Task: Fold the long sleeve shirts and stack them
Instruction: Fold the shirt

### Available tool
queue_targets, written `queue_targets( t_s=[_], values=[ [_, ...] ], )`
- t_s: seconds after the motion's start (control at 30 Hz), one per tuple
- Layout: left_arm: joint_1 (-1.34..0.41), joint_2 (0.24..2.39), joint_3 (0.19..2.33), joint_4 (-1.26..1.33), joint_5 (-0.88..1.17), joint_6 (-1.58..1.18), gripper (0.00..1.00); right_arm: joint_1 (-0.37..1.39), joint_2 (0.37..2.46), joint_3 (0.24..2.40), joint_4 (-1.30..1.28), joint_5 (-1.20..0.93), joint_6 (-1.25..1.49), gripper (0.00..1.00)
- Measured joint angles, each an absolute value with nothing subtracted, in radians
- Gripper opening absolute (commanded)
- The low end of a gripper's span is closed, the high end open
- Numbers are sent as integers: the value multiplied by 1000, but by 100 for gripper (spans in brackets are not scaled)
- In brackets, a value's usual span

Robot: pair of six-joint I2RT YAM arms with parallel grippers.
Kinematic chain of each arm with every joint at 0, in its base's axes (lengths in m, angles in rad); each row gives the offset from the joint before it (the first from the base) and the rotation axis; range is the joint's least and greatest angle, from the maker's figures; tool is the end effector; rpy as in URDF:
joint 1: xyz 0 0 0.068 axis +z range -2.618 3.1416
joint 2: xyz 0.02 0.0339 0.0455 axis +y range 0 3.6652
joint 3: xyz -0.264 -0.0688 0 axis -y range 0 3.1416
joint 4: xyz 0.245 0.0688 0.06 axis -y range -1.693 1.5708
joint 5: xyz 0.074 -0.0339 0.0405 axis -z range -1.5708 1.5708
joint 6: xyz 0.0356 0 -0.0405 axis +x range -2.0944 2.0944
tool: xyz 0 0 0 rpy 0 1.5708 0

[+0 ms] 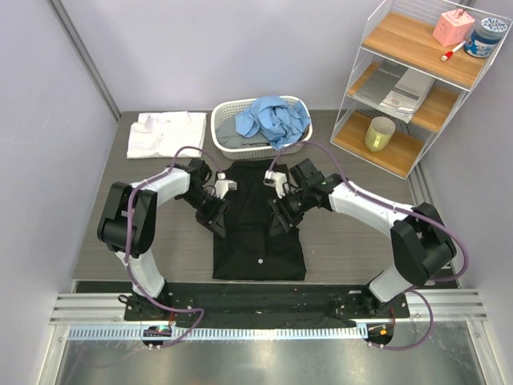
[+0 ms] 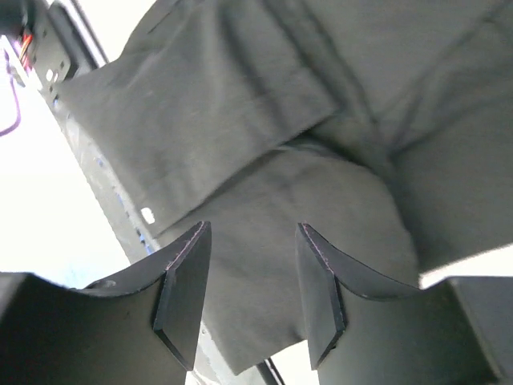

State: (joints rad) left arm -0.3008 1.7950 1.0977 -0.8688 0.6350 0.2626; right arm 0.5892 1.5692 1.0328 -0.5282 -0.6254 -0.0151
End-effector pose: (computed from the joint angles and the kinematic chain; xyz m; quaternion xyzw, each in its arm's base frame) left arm 0.2855 -0.1107 0.1569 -0.2648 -0.9124 0.3122 0.0037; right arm 0.2467 0.1900 0.2139 -0.3477 0.8565 0.3531 0.1442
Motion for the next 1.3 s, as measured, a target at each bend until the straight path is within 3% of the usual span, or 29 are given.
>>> queue_targets(
  t_s=[0.13,0.33,0.53,0.57,0.67,0.9,1.3],
  values=[
    [-301,1800,1098,-867,656,265,32,620,1542,1019,-527,-619,-36,51],
    [-299,1793,1097,-863,688,252,2,611,1542,1011,-532,-591,-63,51],
    [-265,1717,1091,-863,684,232,0,614,1522,996,-532,-589,-86,51],
    [-255,1699,1091,-873,680,233,4,616,1510,989,-533,-589,-92,51],
    [-241,1665,1091,-889,667,242,34,631,1493,987,-533,-589,-104,51],
    [-241,1697,1093,-888,665,237,46,654,1490,987,-538,-587,-122,51],
    [-267,1826,1093,-820,701,210,45,654,1478,970,-562,-587,-141,52]
  ],
)
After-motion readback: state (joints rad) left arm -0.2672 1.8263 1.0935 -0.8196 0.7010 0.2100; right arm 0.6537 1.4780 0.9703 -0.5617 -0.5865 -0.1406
